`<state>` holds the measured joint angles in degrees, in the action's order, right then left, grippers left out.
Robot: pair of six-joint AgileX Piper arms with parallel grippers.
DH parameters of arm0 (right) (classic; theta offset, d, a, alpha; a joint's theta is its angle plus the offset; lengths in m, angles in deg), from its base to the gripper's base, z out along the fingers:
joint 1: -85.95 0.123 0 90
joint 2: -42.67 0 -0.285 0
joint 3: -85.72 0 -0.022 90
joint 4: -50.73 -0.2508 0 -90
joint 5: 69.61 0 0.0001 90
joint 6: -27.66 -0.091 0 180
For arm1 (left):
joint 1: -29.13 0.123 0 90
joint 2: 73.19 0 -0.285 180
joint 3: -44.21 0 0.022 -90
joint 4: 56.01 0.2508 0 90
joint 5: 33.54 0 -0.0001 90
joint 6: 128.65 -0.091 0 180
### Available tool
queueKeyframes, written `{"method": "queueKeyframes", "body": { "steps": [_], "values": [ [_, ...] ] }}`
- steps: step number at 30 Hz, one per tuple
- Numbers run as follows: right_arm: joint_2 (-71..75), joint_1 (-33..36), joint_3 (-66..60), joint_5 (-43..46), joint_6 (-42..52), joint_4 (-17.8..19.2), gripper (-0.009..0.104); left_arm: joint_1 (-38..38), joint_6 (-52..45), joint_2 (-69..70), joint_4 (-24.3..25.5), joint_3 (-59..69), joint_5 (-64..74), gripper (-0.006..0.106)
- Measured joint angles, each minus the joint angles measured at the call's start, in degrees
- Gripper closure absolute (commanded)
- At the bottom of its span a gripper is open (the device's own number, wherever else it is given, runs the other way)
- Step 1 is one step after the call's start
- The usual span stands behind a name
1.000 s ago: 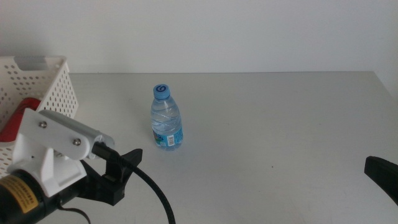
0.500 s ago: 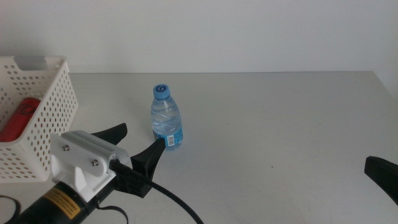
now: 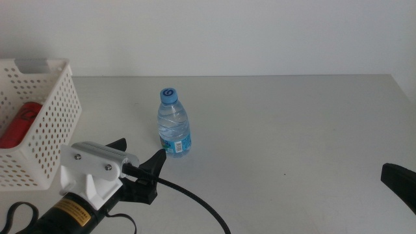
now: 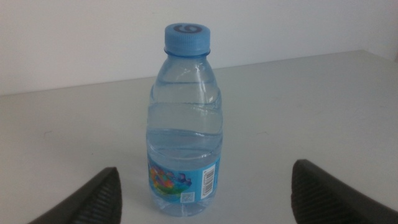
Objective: Use arms to grab the bottles and put them into the dustbin to the left of the table.
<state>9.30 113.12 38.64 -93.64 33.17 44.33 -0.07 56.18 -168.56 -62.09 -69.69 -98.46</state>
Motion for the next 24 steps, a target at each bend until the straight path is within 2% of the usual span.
{"method": "queueKeyframes", "body": {
  "steps": [8, 13, 24],
  "values": [
    [0.0, 0.0, 0.0, 0.0, 0.0, 0.0, 0.028, 0.0, -1.4, -2.1, -0.1, -4.2, 0.4, 0.007],
    [0.0, 0.0, 0.0, 0.0, 0.0, 0.0, 0.028, 1.5, -3.0, -3.8, 0.5, -10.7, 6.8, 0.007],
    [0.0, 0.0, 0.0, 0.0, 0.0, 0.0, 0.028, 5.8, -0.3, -10.7, 8.2, -20.1, 12.7, 0.007]
  ]
}}
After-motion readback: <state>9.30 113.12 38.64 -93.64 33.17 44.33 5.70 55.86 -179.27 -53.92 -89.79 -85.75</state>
